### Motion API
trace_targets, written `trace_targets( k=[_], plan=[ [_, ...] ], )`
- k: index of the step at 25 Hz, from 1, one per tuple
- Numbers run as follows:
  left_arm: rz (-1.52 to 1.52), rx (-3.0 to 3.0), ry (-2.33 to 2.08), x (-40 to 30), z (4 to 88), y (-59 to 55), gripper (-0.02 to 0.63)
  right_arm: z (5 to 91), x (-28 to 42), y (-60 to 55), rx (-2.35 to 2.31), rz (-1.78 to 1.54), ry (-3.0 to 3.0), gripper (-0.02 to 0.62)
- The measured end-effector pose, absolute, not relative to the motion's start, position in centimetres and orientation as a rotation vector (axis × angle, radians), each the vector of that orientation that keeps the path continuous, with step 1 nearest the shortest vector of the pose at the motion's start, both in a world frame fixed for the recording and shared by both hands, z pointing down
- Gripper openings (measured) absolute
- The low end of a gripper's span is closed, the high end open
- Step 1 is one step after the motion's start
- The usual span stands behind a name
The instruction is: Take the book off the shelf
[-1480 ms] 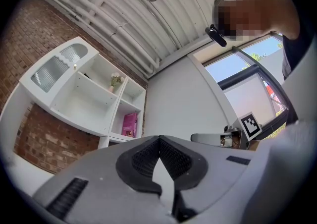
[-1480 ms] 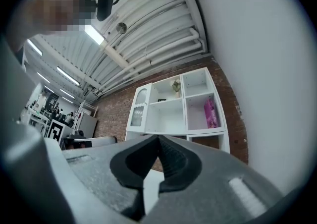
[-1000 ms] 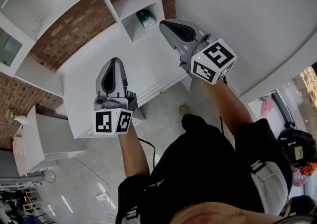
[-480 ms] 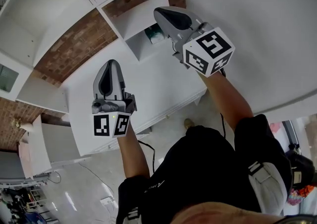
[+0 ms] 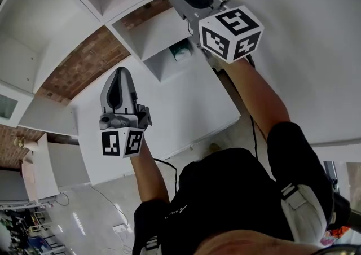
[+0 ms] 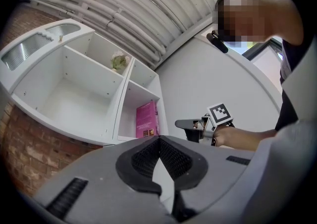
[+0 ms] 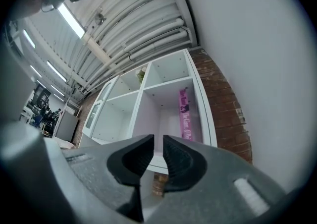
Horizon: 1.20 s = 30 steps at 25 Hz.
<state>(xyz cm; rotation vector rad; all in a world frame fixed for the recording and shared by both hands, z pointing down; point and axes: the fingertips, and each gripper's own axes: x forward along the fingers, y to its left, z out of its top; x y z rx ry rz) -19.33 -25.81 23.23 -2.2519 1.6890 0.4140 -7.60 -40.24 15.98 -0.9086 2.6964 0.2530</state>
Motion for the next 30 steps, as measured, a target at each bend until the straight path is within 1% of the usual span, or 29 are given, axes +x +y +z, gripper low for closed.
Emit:
trace_targets(
  k=[6, 14, 18, 30],
  plan=[
    [0.417, -2.277, 1.640, -20.4, 22.7, -27.8, -0.002, 13.5, -9.1, -44.2, -1.000, 0.274, 2.683, 0.124],
    [0.451, -2.360, 1.526, -21.3, 22.3, -29.8, -0.002, 12.3, -11.6, -48.6, -1.129, 0.247, 2.700, 0.201],
    [0.461, -2.404, 1.482, -21.9, 22.9, -30.7, -0.002, 11.6, -12.2, -50.4, -1.200, 0.262, 2.682, 0.218],
    [0.484, -2.444, 1.432, -24.1, 23.4, -31.4, -0.002, 10.7, -14.5, -53.9, -1.236, 0.170, 2.716, 0.230]
  ],
)
